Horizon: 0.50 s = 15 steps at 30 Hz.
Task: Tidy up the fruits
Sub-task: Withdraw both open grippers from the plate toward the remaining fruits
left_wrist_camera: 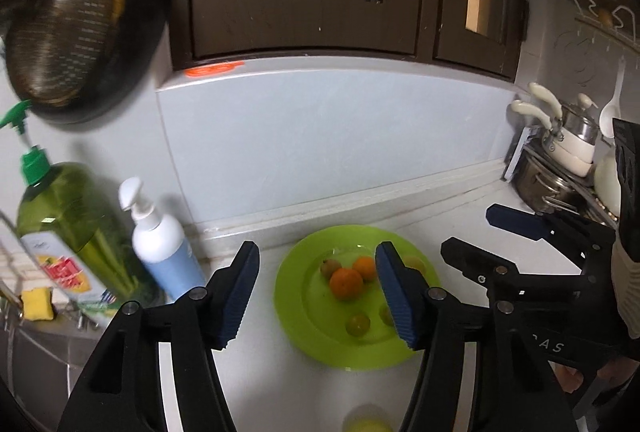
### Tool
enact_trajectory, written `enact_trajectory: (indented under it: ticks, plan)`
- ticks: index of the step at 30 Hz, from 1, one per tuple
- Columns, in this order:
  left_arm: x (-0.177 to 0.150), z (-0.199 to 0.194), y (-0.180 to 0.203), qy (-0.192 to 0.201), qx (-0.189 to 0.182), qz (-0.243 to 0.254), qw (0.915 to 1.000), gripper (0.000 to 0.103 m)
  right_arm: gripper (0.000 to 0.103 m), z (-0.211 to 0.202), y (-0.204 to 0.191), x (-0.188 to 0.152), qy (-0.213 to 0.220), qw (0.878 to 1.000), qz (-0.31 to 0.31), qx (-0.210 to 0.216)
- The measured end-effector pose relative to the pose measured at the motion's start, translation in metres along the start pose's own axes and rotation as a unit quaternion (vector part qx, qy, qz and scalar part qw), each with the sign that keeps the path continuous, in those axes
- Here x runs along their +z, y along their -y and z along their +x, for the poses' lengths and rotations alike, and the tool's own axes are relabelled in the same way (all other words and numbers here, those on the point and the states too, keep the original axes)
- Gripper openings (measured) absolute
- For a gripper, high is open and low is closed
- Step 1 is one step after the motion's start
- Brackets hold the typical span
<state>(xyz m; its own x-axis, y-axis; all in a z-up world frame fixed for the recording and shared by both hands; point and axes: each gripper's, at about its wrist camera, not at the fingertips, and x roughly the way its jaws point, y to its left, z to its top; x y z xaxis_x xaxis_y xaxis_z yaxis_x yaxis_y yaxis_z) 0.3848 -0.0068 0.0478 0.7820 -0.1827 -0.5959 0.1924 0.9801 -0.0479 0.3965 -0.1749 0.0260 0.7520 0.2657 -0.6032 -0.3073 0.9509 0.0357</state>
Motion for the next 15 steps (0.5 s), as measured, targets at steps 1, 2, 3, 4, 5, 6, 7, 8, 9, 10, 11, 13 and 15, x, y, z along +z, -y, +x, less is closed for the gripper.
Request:
enact_trajectory:
  ticks: [1,2,3,4,5,6,7,8,9,10,11,13,15]
  plan:
    - [-0.003,-0.007,0.001,0.003,0.002,0.001,1.0000,0.062,0.065,-0.007,-0.002,-0.002,0.004,1.000,0.000,-0.001]
    - [-0.006,-0.015,0.003,0.004,0.002,0.002,1.0000,0.062,0.066,-0.014,-0.005,-0.004,0.009,1.000,0.000,-0.002]
    - [-0.009,-0.020,0.004,0.005,0.002,0.003,1.0000,0.063,0.067,-0.020,-0.008,-0.006,0.012,1.000,-0.001,-0.002]
    - [-0.012,-0.027,0.005,0.007,0.004,0.004,1.0000,0.063,0.067,-0.027,-0.011,-0.008,0.015,1.000,-0.003,-0.003]
    - [-0.014,-0.032,0.005,0.009,0.006,0.004,0.9999,0.064,0.067,-0.034,-0.014,-0.010,0.018,1.000,-0.004,-0.004]
    - [-0.017,-0.040,0.004,0.011,0.008,0.003,0.9999,0.064,0.067,-0.041,-0.016,-0.012,0.020,1.000,-0.004,-0.003]
    - [-0.021,-0.047,0.005,0.012,0.010,0.003,0.9999,0.065,0.067,-0.047,-0.017,-0.015,0.021,1.000,-0.005,-0.002]
    - [-0.025,-0.052,0.006,0.014,0.011,0.002,0.9998,0.065,0.067,-0.053,-0.020,-0.019,0.021,1.000,-0.004,-0.003]
    - [-0.029,-0.057,0.006,0.014,0.011,0.001,0.9998,0.066,0.067,-0.057,-0.022,-0.021,0.022,1.000,-0.003,-0.003]
    - [-0.034,-0.064,0.006,0.014,0.011,0.000,0.9998,0.066,0.067,-0.063,-0.025,-0.025,0.021,1.000,-0.003,-0.002]
    - [-0.039,-0.069,0.006,0.013,0.012,0.000,0.9999,0.067,0.067,-0.067,-0.026,-0.029,0.020,1.000,-0.002,-0.002]
    - [-0.049,-0.078,0.008,0.013,0.013,-0.001,0.9998,0.067,0.067,-0.075,-0.028,-0.037,0.019,1.000,0.000,-0.001]
    - [-0.057,-0.085,0.008,0.009,0.010,-0.004,0.9999,0.070,0.067,-0.083,-0.031,-0.045,0.024,1.000,0.002,-0.004]
